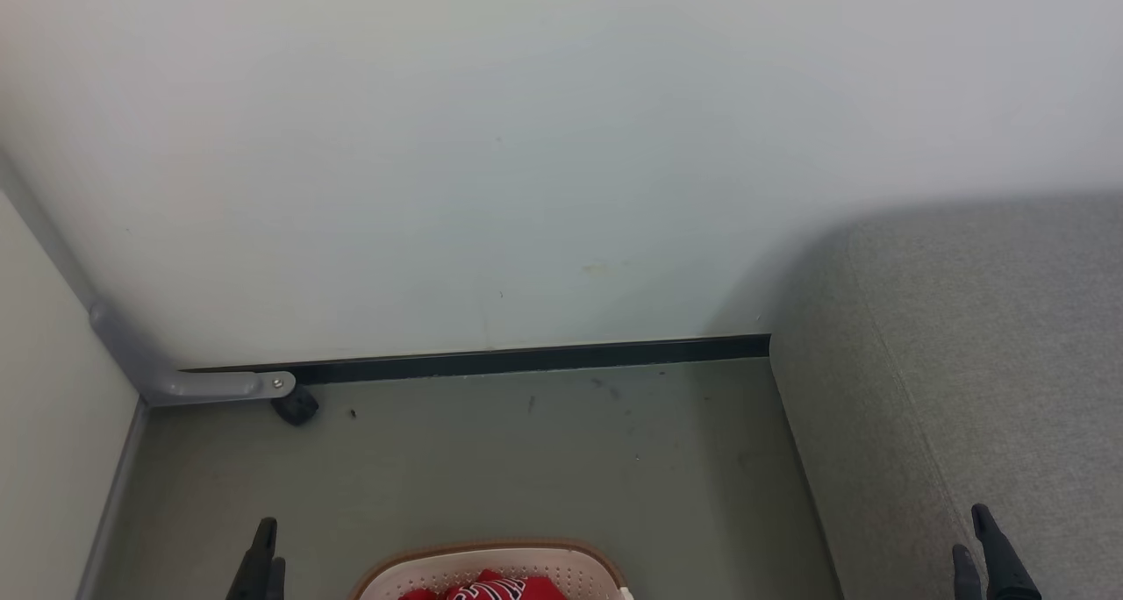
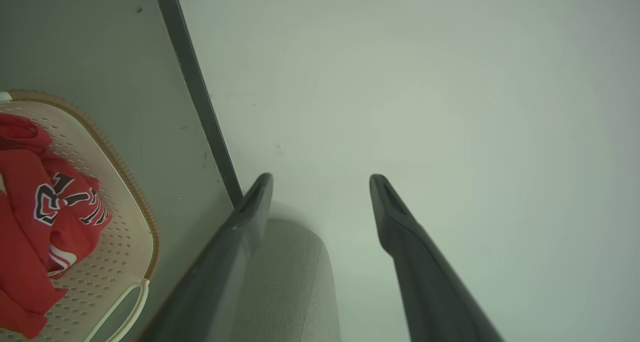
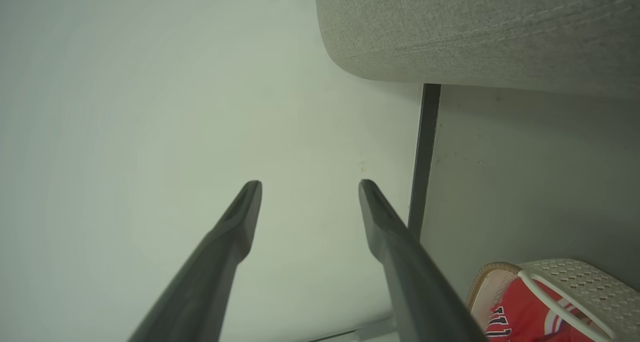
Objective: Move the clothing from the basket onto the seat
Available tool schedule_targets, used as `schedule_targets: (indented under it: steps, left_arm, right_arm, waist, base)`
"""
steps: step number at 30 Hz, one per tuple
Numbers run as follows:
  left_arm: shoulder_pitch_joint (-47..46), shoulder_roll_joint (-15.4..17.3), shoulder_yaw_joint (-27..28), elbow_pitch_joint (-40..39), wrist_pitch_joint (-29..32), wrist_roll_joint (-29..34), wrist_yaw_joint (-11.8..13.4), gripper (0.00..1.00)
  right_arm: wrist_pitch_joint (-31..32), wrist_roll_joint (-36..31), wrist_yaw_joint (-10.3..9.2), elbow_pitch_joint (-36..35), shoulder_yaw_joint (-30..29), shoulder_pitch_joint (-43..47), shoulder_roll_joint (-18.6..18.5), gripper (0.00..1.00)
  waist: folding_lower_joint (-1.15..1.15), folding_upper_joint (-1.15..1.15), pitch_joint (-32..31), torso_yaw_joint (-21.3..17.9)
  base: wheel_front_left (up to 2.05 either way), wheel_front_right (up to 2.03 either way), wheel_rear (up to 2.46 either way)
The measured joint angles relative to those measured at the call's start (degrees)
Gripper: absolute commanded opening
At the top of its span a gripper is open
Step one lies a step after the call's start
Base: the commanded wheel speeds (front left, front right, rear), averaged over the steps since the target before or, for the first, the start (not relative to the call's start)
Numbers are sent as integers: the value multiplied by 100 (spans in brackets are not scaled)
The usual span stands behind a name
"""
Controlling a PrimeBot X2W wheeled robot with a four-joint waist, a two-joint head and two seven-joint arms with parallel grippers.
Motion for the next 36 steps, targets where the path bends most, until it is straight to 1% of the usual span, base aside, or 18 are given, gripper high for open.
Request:
schedule_targets:
  steps: [10, 14, 20, 28, 31, 36]
  left_arm:
    - [-34, 2, -90, -96, -191, -11, -1, 100]
    - [-60, 31, -153, -124, -296, 104, -1, 100]
    - [-141, 123, -296, -159, -436, 454, -2, 100]
    - [-186, 242, -497, -164, -600, 1149, 7, 100]
    - [-247, 278, -528, -178, -651, 1470, 77, 100]
    - [-258, 364, -602, -219, -776, 1951, 194, 100]
  right_arm:
    - [-125, 15, 0, -60, 52, -96, -5, 100]
    - [-209, -64, 0, -118, 137, -122, -36, 100]
    - [-323, -366, 0, -203, 354, -191, -163, 100]
    - [-489, -899, 0, -222, 684, -287, -372, 100]
    - [-583, -1107, 0, -237, 831, -375, -453, 100]
    - [-733, -1700, 0, -220, 1122, -428, -658, 100]
  waist:
    - [0, 0, 11, 2]
    - [0, 0, 17, 3]
    - [0, 0, 28, 5]
    - [0, 0, 37, 11]
    - [0, 0, 42, 12]
    - [0, 0, 55, 11]
  base:
    - [0, 0, 0]
    - [0, 0, 0]
    - [0, 0, 0]
    - [0, 0, 0]
    - [0, 0, 0]
    - [0, 0, 0]
